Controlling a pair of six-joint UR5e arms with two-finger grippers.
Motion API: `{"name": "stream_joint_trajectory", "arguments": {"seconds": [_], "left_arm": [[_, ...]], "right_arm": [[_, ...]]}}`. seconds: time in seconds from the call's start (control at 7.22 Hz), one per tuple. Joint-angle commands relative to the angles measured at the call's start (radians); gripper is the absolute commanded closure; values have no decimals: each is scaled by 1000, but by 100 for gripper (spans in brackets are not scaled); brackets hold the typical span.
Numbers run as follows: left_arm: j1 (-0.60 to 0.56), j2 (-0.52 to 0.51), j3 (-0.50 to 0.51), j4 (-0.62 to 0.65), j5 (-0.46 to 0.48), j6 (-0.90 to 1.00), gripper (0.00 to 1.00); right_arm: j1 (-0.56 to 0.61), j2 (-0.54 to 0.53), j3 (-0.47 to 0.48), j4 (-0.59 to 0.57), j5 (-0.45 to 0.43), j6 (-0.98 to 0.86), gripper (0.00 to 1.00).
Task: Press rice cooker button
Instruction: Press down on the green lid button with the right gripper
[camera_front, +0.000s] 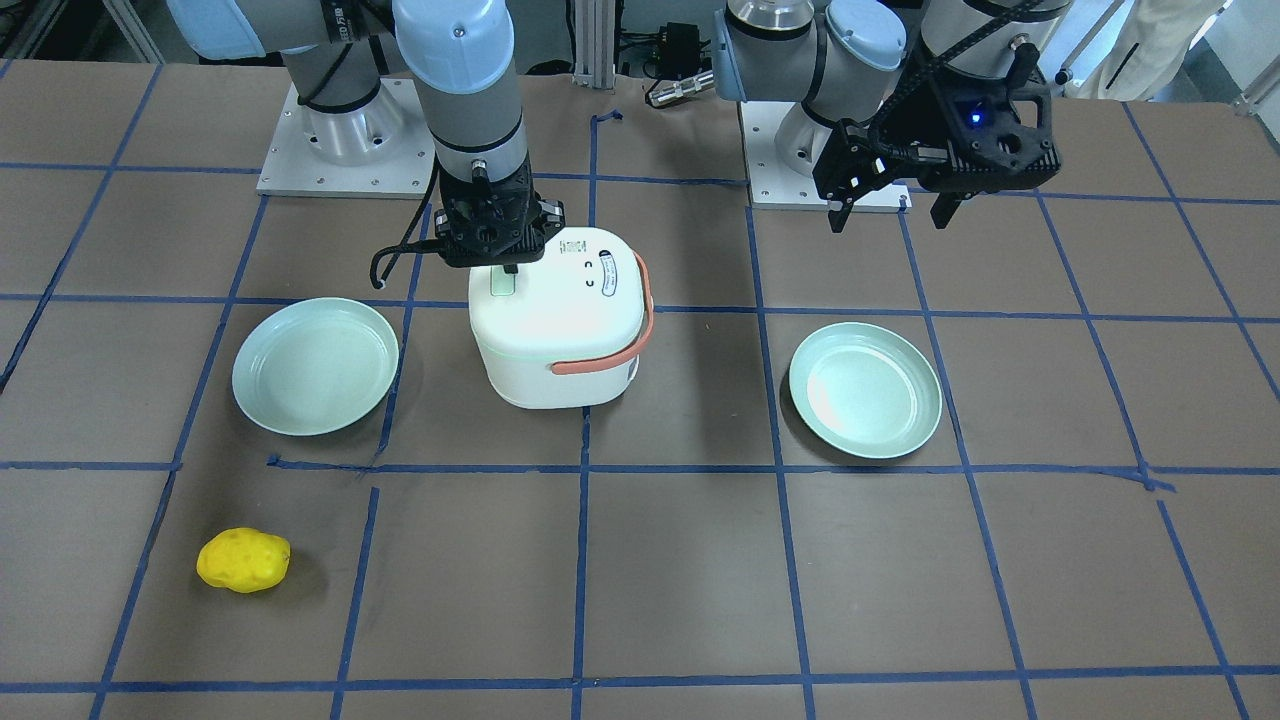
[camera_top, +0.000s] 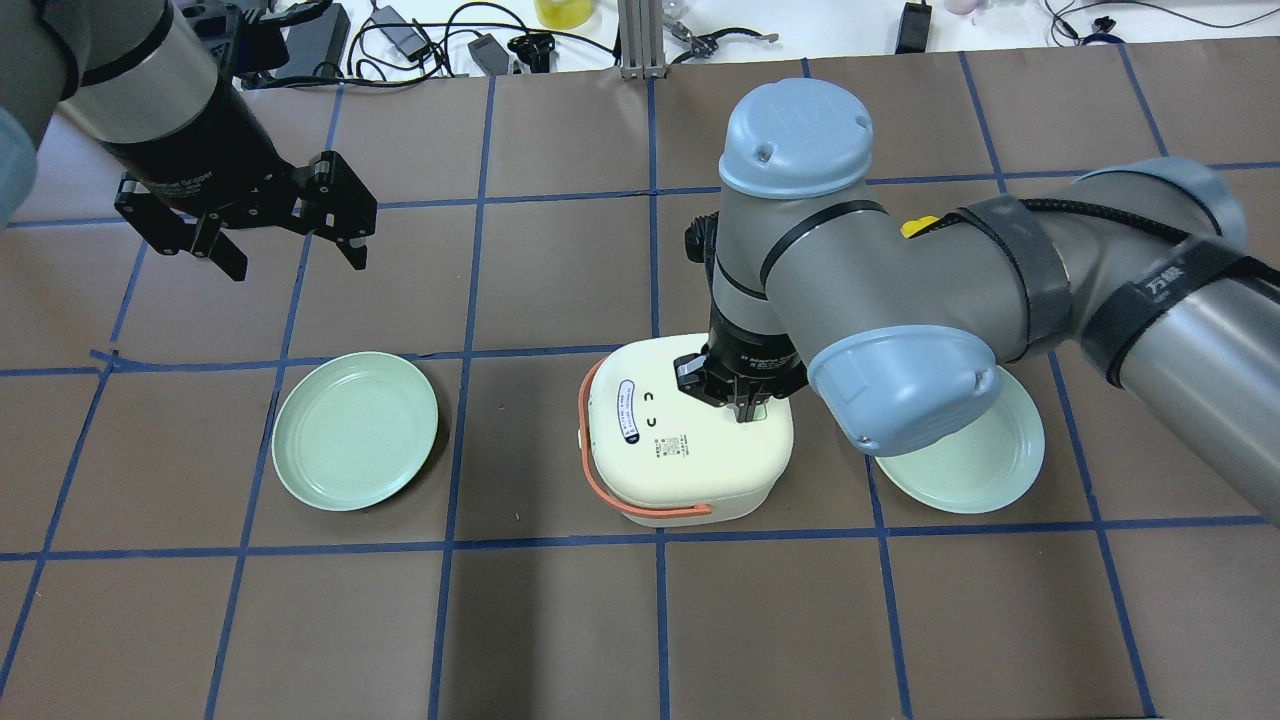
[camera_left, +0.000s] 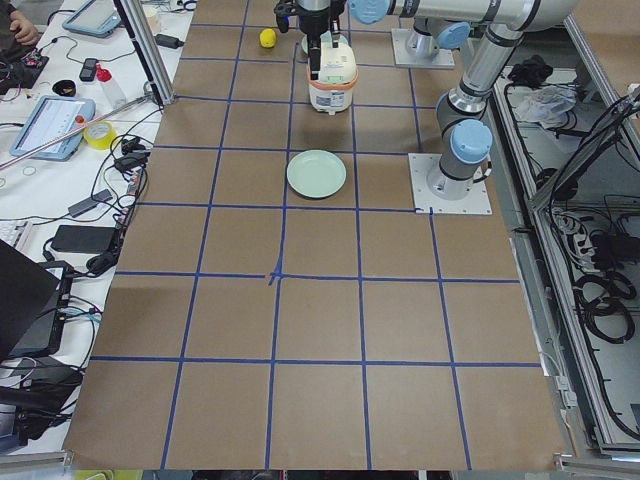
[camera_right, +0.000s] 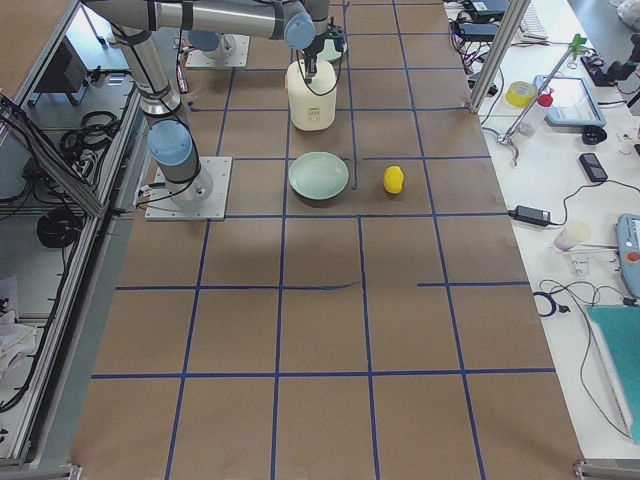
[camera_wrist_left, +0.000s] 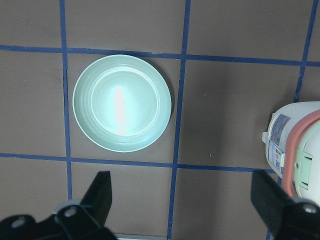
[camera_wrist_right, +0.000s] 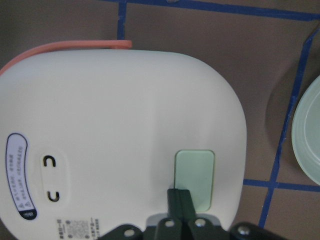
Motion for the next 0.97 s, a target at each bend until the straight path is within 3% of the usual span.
{"name": "stream_joint_trajectory", "arguments": {"seconds": [0.0,0.42,0.83], "left_arm": [[0,0,0,0,0,0,0],[0,0,0,0,0,0,0],[0,0,0,0,0,0,0]], "right_arm": [[-2,0,-3,0,0,0,100],[0,-2,-1,-4,-74,11,100],[0,5,-1,-6,-52,9,100]]}}
